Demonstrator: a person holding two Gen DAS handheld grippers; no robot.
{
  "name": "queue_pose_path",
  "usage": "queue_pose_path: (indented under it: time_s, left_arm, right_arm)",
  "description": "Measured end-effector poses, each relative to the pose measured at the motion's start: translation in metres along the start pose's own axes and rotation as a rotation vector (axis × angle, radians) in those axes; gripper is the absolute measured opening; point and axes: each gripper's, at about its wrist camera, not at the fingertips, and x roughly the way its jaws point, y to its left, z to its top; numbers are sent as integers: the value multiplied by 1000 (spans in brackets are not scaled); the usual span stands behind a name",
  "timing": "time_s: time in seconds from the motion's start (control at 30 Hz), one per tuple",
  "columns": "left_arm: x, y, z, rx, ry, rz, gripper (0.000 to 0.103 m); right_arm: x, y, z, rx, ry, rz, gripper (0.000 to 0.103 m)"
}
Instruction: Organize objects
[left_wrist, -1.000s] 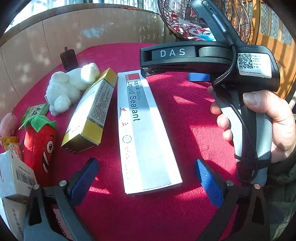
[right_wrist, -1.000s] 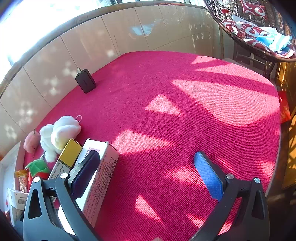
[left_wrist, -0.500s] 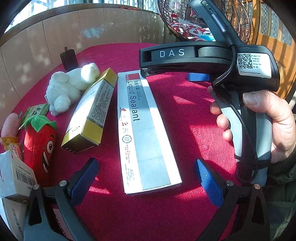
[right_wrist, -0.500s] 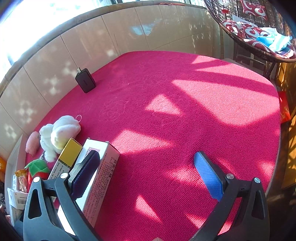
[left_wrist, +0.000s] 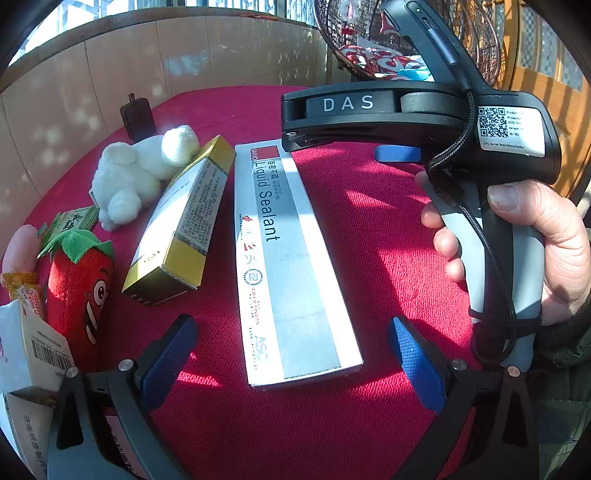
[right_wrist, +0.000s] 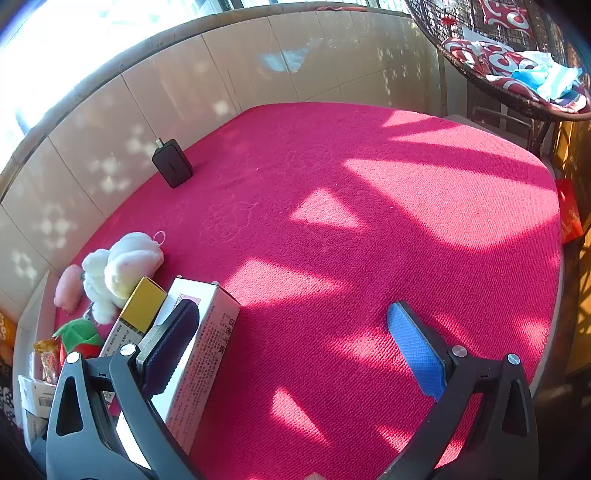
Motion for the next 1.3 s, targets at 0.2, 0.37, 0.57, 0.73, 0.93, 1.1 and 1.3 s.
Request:
queue_pose_path:
  time_s: [0.2, 0.37, 0.57, 0.73, 0.93, 1.1, 1.3]
  left_arm:
    - [-1, -1, 0, -1, 0, 1, 103]
    - [-3, -8, -6, -18, 0, 22, 103]
    - [-57, -39, -9, 11, -125, 13, 103]
    - [-120, -27, -10, -60, -286, 61, 103]
    - [-176, 54, -39, -369, -440, 223, 103]
    - [-170, 87, -64, -493, -353, 371, 103]
    - [-138, 72, -57, -338, -258, 372, 103]
  right_arm:
    - [-1, -2, -1, 7, -4, 10, 103]
    - [-2, -2, -1, 11, -6, 14, 103]
    - [-12, -11, -3, 40, -19, 34, 103]
    - [-42, -12, 5, 12, -108, 49, 103]
    - [-72, 2, 13, -64, -157, 168, 103]
    - [-68, 23, -1, -135, -69, 243, 103]
    - [-48, 48, -20, -215, 79, 188, 103]
